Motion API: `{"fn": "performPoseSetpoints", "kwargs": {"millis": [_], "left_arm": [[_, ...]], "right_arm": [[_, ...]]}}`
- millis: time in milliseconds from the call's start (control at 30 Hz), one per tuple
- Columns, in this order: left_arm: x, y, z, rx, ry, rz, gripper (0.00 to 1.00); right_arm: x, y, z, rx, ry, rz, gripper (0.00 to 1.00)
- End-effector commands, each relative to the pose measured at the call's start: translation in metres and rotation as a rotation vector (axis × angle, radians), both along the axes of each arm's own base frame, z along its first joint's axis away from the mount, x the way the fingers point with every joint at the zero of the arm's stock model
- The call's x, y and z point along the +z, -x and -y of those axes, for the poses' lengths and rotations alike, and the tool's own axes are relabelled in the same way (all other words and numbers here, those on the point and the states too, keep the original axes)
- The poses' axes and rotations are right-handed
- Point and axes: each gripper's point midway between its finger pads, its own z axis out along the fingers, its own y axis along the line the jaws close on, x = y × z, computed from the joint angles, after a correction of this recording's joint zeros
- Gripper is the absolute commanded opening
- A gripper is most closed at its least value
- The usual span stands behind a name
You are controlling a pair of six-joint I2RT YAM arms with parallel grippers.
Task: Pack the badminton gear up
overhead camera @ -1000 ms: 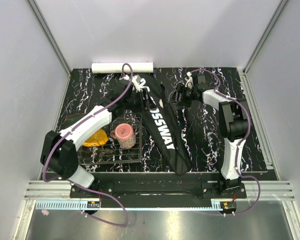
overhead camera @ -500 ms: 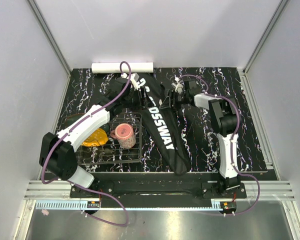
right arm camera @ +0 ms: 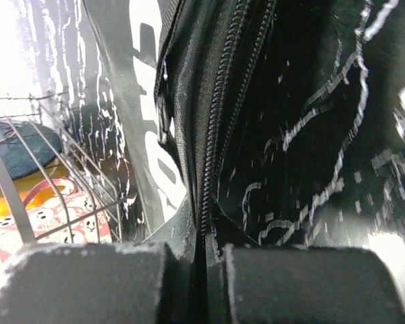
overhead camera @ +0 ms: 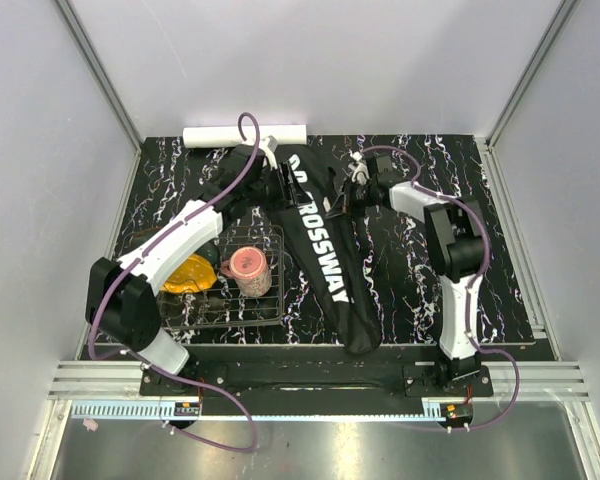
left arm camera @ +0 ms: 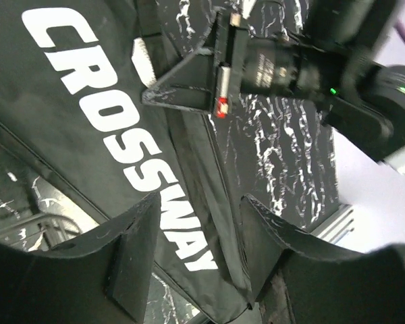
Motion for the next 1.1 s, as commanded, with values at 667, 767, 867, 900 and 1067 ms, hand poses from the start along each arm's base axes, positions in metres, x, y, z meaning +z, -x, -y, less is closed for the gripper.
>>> {"fn": "performPoseSetpoints", "kwargs": {"millis": [667, 767, 867, 900, 1067], "left_arm": [[-0.002, -0.103, -0.006, 0.19, 0.407, -0.309, 0.61], [0.005, -0.122, -0.012, 0.24, 0.36, -0.275, 0.61], [0.018, -0.131, -0.03, 0.322, 0.341, -0.221, 0.61], [0.02, -0.132, -0.035, 0.341, 0.342, -0.216, 0.61], [0.052, -0.145, -0.053, 0.453, 0.409, -0.203, 0.62]], "right_arm": [[0.117, 0.061, 0.001, 0.025, 0.746, 0.66, 0.0], [0.127, 0.065, -0.004, 0.027, 0.757, 0.732, 0.0], [0.14, 0.064, -0.004, 0.037, 0.764, 0.795, 0.0], [0.145, 0.063, -0.006, 0.04, 0.762, 0.814, 0.0], [0.169, 0.059, -0.012, 0.109, 0.767, 0.93, 0.0]]}}
